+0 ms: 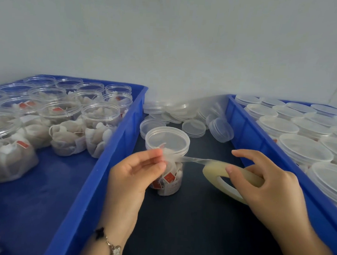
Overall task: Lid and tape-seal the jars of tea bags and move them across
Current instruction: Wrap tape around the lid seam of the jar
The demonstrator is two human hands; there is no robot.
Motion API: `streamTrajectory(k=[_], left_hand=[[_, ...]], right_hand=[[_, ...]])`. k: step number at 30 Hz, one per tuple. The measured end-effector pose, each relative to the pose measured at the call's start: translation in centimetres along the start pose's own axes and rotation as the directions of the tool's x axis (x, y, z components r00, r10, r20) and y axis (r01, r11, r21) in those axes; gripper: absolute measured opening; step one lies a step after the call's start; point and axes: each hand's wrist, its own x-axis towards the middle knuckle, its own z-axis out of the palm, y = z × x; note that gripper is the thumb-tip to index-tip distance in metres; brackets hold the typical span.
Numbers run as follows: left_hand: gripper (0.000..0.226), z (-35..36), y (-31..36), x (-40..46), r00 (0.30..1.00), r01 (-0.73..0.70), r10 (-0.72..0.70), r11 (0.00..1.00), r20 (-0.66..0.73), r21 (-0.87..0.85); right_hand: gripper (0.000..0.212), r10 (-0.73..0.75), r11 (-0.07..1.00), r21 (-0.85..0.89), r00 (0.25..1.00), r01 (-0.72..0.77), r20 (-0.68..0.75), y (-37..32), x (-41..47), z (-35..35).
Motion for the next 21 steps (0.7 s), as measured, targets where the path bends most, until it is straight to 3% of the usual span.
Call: streamTrajectory(k=[4,13,17,21], left_hand=[[0.009,-0.2,-0.7,0.3,0.993,-0.066,0.076,0.991,-0.086,0.116],[0.009,0.4,-1.8,0.3,0.952,-0.136,0.249,0.864,-0.178,0.485],[0.013,0.5,-1.9,0.6,0.938,-0.147,0.28,0.854,-0.202,0.499],[0.016,0.5,-2.1,1.0,0.924,-0.16,0.297,0.873,-0.243,0.461]], right_hand=[[0.032,0.013,1.0,-0.016,1.0,-0.013,-0.007,0.0,0.1,0.3],[0.043,0.019,0.996,-0.087,0.999,-0.016,0.032,-0.6,0.1,0.6],[0.067,0.016,0.993,-0.122,0.997,-0.006,0.081,-0.8,0.3,0.6],[0.066,0.021,0.99,-0.141,0.998,-0.013,0.054,-0.6,0.3,0.8]])
